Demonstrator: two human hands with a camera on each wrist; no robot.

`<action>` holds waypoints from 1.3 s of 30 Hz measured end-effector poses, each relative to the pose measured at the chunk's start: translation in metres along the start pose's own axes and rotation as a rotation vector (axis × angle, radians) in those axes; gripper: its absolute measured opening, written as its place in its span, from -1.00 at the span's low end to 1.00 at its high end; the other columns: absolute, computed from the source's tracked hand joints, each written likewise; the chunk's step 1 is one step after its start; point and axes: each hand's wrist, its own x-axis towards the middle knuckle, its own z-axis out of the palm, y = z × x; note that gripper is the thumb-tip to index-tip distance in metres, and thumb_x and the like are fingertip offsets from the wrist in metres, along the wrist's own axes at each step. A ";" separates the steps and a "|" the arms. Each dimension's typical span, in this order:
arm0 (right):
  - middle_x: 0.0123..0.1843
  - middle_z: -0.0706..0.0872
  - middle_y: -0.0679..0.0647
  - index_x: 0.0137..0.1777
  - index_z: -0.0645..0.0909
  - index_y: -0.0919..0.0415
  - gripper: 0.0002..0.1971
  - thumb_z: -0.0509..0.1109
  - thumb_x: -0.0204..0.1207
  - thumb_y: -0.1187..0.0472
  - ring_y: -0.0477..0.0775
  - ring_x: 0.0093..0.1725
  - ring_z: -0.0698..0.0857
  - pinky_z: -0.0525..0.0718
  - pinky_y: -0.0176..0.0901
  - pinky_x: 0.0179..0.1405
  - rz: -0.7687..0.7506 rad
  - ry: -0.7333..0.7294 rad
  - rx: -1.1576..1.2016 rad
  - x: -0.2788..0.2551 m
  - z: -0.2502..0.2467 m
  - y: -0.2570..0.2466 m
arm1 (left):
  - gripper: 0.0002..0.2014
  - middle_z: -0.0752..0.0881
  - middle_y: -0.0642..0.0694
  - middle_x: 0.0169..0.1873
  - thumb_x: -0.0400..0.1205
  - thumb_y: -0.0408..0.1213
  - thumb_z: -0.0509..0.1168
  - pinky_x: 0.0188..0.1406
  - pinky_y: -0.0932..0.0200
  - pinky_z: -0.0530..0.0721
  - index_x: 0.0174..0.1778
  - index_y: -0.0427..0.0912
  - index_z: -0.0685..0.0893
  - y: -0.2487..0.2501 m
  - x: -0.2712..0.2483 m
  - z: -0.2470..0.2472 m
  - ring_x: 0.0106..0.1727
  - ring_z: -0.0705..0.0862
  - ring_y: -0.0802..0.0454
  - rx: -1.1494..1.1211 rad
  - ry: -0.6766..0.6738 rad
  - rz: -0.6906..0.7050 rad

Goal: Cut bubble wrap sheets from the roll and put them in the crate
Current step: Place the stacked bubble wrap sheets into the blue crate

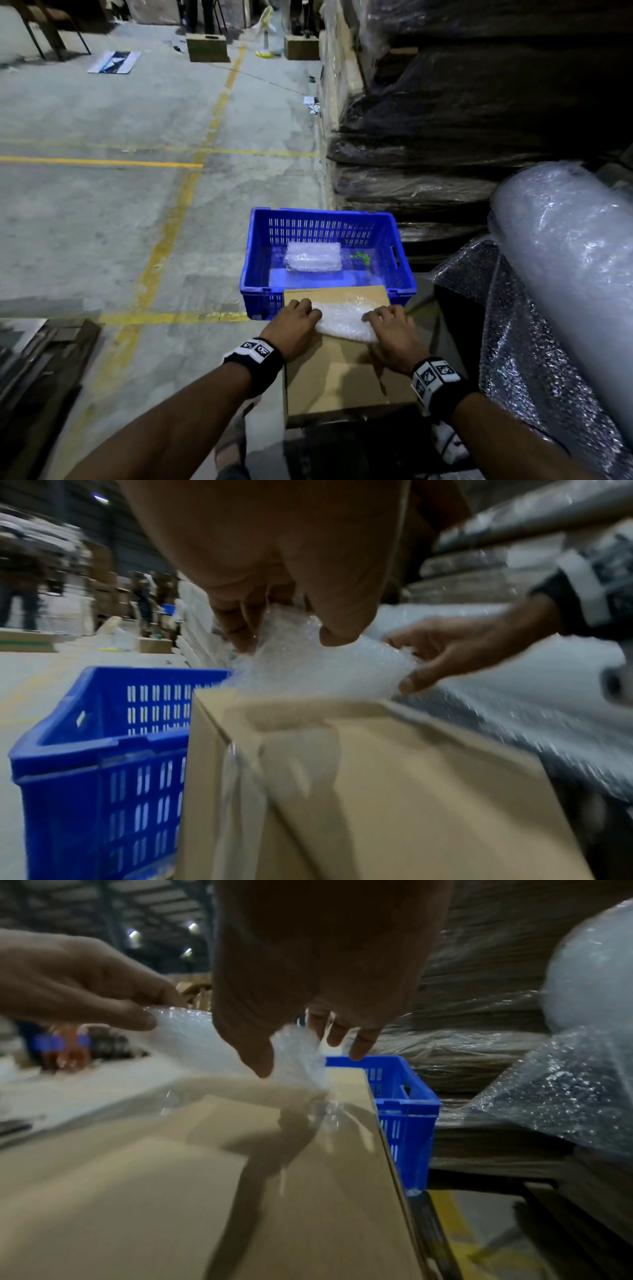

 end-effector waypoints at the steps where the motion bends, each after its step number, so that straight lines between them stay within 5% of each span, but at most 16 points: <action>1: 0.40 0.55 0.05 0.43 0.54 -0.01 -0.45 0.29 0.43 -0.11 0.24 0.37 0.44 0.48 0.11 0.22 0.015 0.025 0.113 0.003 -0.006 0.002 | -0.53 0.64 -0.28 0.13 0.59 -0.04 0.13 0.04 -0.15 0.62 0.29 -0.23 0.64 -0.003 0.002 -0.010 0.11 0.60 -0.33 -0.062 0.026 -0.058; 3: 0.22 0.66 0.10 0.33 0.63 0.09 -0.45 0.23 0.44 -0.19 0.23 0.22 0.56 0.55 0.12 0.18 0.038 0.132 0.414 0.015 -0.018 0.010 | -0.41 0.68 -0.21 0.18 0.55 0.10 -0.02 0.14 -0.11 0.57 0.34 -0.14 0.63 -0.012 0.009 -0.034 0.21 0.59 -0.27 -0.288 0.121 -0.220; 5: 0.02 0.72 0.09 0.28 0.61 0.17 -0.56 0.45 0.49 -0.06 0.15 -0.02 0.68 0.62 0.06 0.07 0.142 0.198 0.718 0.034 -0.037 0.019 | -0.56 0.73 -0.14 0.10 0.55 0.06 0.26 0.12 -0.05 0.60 0.30 -0.05 0.60 -0.030 0.020 -0.056 0.10 0.65 -0.17 -0.556 0.238 -0.365; 7: -0.01 0.76 0.13 0.25 0.54 0.13 -0.46 0.57 0.35 -0.08 0.16 -0.06 0.75 0.71 0.15 0.04 0.229 0.263 0.910 0.062 -0.059 0.025 | -0.52 0.71 -0.15 -0.04 0.49 -0.16 0.51 0.03 -0.03 0.66 0.28 0.03 0.49 -0.050 0.032 -0.071 -0.09 0.65 -0.09 -0.829 0.264 -0.444; 10: -0.08 0.71 0.13 0.29 0.40 0.17 -0.38 0.65 0.39 0.00 0.11 -0.10 0.71 0.70 0.14 0.04 0.296 0.379 1.019 0.108 -0.087 0.025 | -0.41 0.66 -0.32 -0.07 0.48 -0.43 0.54 -0.18 -0.11 0.77 0.30 -0.03 0.37 -0.072 0.058 -0.086 -0.26 0.67 -0.08 -1.136 0.381 -0.542; 14: -0.25 0.61 0.03 0.12 0.38 0.15 -0.53 0.64 0.45 0.13 0.00 -0.29 0.59 0.47 -0.13 -0.21 0.344 0.460 0.933 0.182 -0.104 0.030 | -0.55 0.51 -0.11 -0.26 0.52 -0.55 0.48 -0.48 0.33 0.60 0.13 -0.16 0.37 -0.112 0.114 -0.081 -0.41 0.53 0.03 -1.138 0.524 -0.688; 16: -0.26 0.61 -0.02 0.00 0.48 0.14 -0.67 0.62 0.48 0.16 0.00 -0.25 0.60 0.42 -0.19 -0.21 0.340 0.388 0.865 0.230 -0.094 0.038 | -0.65 0.59 -0.13 -0.27 0.45 -0.48 0.51 -0.27 0.06 0.70 -0.11 -0.07 0.48 -0.143 0.152 -0.063 -0.33 0.60 -0.10 -1.025 0.555 -0.707; 19: -0.14 0.64 0.04 0.04 0.53 0.15 -0.71 0.60 0.47 0.27 0.05 -0.12 0.63 0.51 -0.17 -0.11 0.418 0.192 0.866 0.289 -0.064 0.050 | -0.71 0.72 -0.31 -0.15 0.43 -0.47 0.45 -0.10 0.11 0.58 -0.32 0.05 0.58 -0.185 0.205 -0.021 -0.14 0.67 -0.22 -0.934 0.390 -0.746; 24: -0.16 0.65 0.05 0.00 0.53 0.13 -0.63 0.64 0.33 0.38 0.08 -0.07 0.63 0.59 -0.03 0.08 0.544 0.088 0.767 0.359 0.001 0.071 | -0.73 0.55 -0.28 0.07 0.46 -0.54 0.41 -0.12 0.22 0.44 -0.13 -0.05 0.64 -0.220 0.259 0.044 -0.19 0.55 -0.09 -0.898 0.085 -0.742; 27: -0.14 0.67 0.10 0.05 0.60 0.24 -0.66 0.63 0.34 0.38 0.06 -0.07 0.63 0.57 -0.06 0.07 0.590 0.026 0.734 0.379 0.043 0.079 | -0.72 0.41 -0.22 0.16 0.50 -0.58 0.34 -0.08 0.16 0.56 -0.08 -0.08 0.60 -0.228 0.278 0.081 -0.18 0.56 -0.11 -0.917 -0.046 -0.766; 31: -0.11 0.66 0.08 0.10 0.62 0.35 -0.66 0.63 0.38 0.36 0.03 -0.07 0.61 0.43 -0.23 -0.08 0.602 0.010 0.709 0.400 0.085 0.085 | -0.76 0.43 -0.26 0.29 0.54 -0.53 0.33 0.09 -0.04 0.70 0.02 -0.12 0.65 -0.240 0.295 0.118 -0.03 0.70 -0.30 -0.864 -0.131 -0.784; 34: -0.01 0.77 0.23 0.08 0.63 0.39 -0.65 0.64 0.36 0.34 0.21 0.02 0.72 0.56 -0.08 0.04 0.568 0.021 0.674 0.411 0.110 0.088 | -0.73 0.53 -0.31 0.25 0.60 -0.50 0.33 0.22 0.08 0.60 0.20 -0.23 0.71 -0.247 0.304 0.137 0.17 0.63 -0.24 -0.749 -0.167 -0.761; 37: 0.06 0.79 0.36 0.09 0.65 0.44 -0.65 0.63 0.36 0.34 0.37 0.12 0.73 0.57 0.06 0.10 0.565 0.028 0.626 0.417 0.126 0.088 | -0.70 0.50 -0.27 0.21 0.57 -0.57 0.30 0.14 0.27 0.51 0.19 -0.28 0.70 -0.252 0.306 0.149 0.01 0.59 -0.14 -0.706 -0.185 -0.741; 39: 0.07 0.79 0.38 0.11 0.65 0.45 -0.65 0.62 0.38 0.33 0.36 0.14 0.73 0.54 0.01 0.08 0.571 0.039 0.620 0.417 0.131 0.087 | -0.69 0.43 -0.29 0.35 0.57 -0.49 0.32 0.25 0.15 0.46 0.21 -0.18 0.69 -0.250 0.304 0.153 0.25 0.55 -0.25 -0.647 -0.177 -0.761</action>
